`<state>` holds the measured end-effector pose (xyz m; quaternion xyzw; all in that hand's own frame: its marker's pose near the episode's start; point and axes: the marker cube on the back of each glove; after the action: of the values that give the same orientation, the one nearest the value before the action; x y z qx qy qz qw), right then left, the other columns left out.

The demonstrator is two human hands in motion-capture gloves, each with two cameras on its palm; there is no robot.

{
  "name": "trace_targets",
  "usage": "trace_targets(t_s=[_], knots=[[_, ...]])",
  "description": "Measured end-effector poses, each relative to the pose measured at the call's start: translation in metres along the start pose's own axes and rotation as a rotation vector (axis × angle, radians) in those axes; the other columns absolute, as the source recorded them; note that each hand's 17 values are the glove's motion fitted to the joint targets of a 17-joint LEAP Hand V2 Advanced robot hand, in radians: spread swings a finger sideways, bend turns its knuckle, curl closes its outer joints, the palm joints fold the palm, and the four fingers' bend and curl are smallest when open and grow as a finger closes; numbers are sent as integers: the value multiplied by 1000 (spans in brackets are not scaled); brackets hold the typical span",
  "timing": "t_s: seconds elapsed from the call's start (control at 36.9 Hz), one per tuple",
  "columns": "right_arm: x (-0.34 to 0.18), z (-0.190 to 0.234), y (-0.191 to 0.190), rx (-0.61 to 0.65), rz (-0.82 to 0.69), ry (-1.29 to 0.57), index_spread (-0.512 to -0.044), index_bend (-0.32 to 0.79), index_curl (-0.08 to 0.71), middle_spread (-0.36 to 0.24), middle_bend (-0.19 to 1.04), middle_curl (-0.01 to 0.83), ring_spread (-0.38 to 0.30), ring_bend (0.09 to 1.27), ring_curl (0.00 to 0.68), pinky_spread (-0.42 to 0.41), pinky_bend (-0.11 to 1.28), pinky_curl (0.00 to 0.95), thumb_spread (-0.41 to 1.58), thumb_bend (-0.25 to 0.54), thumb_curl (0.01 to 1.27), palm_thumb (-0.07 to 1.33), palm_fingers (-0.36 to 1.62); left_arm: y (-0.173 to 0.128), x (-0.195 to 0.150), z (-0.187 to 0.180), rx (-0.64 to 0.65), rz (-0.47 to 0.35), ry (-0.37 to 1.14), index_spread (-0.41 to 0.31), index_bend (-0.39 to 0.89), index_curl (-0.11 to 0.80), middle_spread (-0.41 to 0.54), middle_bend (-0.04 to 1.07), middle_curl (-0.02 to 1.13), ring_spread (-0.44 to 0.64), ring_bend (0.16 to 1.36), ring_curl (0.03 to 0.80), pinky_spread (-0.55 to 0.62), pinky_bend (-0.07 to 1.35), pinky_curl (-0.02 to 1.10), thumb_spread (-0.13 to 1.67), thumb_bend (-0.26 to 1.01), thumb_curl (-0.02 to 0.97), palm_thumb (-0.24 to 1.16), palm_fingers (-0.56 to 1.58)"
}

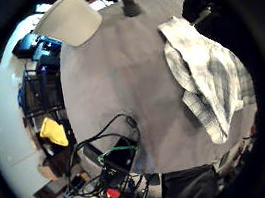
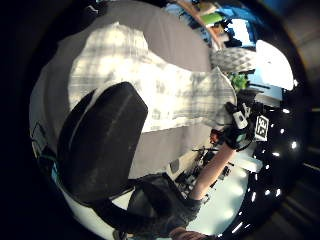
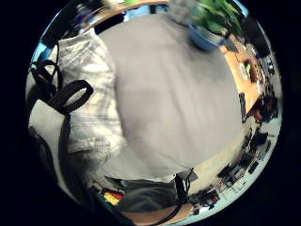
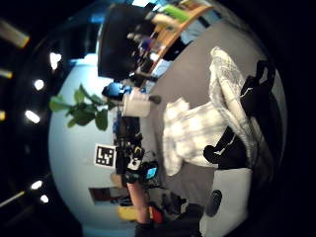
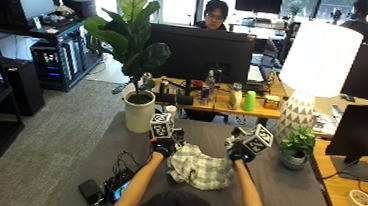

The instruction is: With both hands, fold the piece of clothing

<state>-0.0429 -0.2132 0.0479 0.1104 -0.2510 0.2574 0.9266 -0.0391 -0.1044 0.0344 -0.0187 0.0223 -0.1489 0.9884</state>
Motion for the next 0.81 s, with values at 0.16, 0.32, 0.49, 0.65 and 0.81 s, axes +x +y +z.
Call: trace_targets(t_s=[0.16, 0.32, 0.49, 0.65, 0.81], knots=[[-68, 58, 29, -131, -93, 28, -196, 165, 302, -151, 460, 512, -232, 669, 469, -270, 690, 451, 414, -25, 628, 1037, 1262, 4, -41, -31, 201, -77, 85, -95, 161, 332, 30, 155, 286, -6, 621, 354, 68, 406, 360, 1199, -15, 193, 64, 443], [-181, 114, 146, -333, -189, 76, -196, 142, 318, -152, 466, 517, -237, 674, 477, -270, 695, 459, 346, -29, 655, 1039, 1256, -26, -73, -13, 130, -70, 233, -91, 164, 341, 24, 163, 292, -15, 611, 352, 57, 383, 357, 1218, -13, 192, 65, 475], [-233, 164, 202, -413, -306, -23, -196, 80, 301, -147, 471, 521, -240, 702, 488, -270, 733, 471, 323, -36, 673, 1021, 1209, -12, -84, -26, 141, -77, 271, -90, 162, 347, 20, 160, 296, -21, 605, 352, 51, 358, 354, 1231, -14, 193, 60, 502], [-240, 140, 206, -471, -394, -279, -176, 36, 254, -93, 355, 486, -201, 715, 483, -258, 777, 471, 628, -32, 646, 926, 1101, -13, -82, -24, 149, -75, 286, -89, 157, 350, 14, 156, 298, -29, 599, 352, 43, 348, 354, 1240, -15, 190, 54, 527], [-231, 84, 186, -333, -437, -374, -162, 68, 239, -51, 303, 467, -154, 676, 464, -191, 691, 443, 862, -6, 622, 919, 1040, -14, -71, -17, 138, -66, 255, -89, 155, 352, 14, 152, 299, -32, 597, 352, 40, 342, 358, 1249, -13, 189, 51, 536]])
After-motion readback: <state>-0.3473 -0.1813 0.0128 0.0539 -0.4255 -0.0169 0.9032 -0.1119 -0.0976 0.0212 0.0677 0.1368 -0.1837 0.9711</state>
